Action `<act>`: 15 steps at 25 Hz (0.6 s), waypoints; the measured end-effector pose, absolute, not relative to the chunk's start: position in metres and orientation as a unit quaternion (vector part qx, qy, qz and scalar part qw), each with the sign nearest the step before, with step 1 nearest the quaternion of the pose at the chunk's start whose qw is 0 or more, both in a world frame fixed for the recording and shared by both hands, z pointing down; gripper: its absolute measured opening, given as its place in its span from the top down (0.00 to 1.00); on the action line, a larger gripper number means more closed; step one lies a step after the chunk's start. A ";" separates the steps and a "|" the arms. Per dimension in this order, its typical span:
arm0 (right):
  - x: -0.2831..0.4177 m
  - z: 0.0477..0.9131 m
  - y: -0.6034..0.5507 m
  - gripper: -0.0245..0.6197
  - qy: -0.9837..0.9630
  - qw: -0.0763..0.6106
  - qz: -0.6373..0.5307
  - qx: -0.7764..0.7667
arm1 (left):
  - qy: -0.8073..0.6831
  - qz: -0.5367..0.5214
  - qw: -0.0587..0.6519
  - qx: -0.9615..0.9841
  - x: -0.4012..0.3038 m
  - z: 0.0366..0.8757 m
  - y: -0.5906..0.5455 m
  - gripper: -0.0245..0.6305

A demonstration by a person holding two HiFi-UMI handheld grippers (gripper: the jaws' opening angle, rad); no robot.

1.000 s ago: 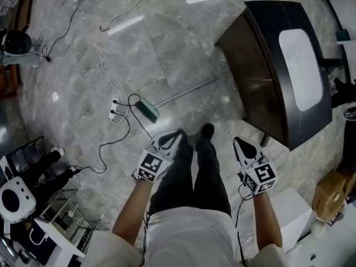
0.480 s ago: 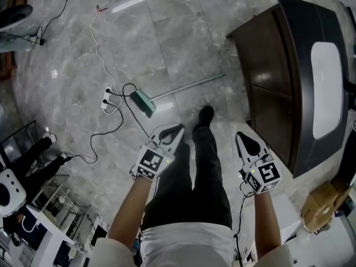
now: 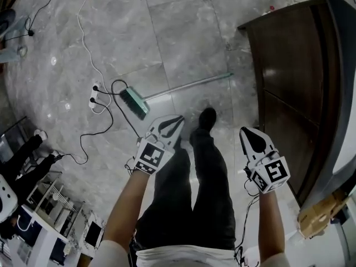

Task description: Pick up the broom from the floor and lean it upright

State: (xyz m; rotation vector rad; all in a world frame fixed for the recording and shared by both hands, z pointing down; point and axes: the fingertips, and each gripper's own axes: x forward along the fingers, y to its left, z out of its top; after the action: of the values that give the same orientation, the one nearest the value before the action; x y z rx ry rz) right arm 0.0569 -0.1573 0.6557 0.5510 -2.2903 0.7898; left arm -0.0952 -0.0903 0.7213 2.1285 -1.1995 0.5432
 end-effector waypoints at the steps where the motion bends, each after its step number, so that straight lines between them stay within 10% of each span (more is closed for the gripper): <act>1: 0.059 0.672 -0.160 0.96 -0.872 0.323 0.302 0.209 | -0.453 0.209 0.315 0.807 -0.095 0.739 -0.092 0.95; 15: 0.064 0.857 -0.180 0.96 -0.874 0.322 0.303 0.201 | -0.395 0.244 0.314 0.828 -0.105 0.945 -0.093 0.95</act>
State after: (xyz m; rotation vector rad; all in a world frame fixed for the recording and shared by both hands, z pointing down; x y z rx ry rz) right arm 0.0637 -0.1797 0.8565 0.5275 -2.2953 0.7959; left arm -0.1050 -0.0928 0.9454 2.1827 -1.0404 0.6433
